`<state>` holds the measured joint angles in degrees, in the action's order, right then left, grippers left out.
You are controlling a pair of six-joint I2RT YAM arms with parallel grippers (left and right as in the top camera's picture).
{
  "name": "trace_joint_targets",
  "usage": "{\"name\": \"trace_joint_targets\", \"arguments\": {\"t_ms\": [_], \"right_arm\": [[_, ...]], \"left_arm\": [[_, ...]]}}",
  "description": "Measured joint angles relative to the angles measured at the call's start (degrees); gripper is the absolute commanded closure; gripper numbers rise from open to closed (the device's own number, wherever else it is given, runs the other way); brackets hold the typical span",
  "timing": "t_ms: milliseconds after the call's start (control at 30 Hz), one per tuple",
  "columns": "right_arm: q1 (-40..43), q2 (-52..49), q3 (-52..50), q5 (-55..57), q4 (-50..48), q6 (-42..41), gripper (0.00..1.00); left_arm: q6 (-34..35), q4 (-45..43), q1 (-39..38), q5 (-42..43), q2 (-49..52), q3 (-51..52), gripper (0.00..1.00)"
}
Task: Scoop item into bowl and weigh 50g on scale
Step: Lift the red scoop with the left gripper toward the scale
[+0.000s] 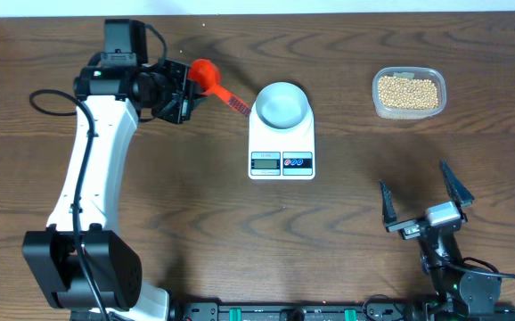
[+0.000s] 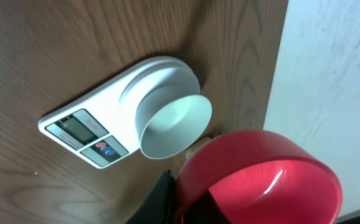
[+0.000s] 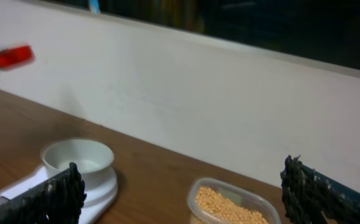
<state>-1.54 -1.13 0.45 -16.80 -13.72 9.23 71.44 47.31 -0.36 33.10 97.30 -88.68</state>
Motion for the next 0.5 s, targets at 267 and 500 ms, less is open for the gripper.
{"name": "trace_joint_targets", "arguments": {"t_ms": [267,500], "right_arm": [[0.0,-12.3,8.4,-5.5,-1.1,-3.0,0.01],[0.0,-32.4,25.4,-13.1,-0.3,-3.5,0.01]], "left_arm": [[0.6,-0.4,-2.8,-1.1,0.0,0.0,0.92],[0.6,-2.6,-4.7,-2.0,0.0,0.0,0.93]]}}
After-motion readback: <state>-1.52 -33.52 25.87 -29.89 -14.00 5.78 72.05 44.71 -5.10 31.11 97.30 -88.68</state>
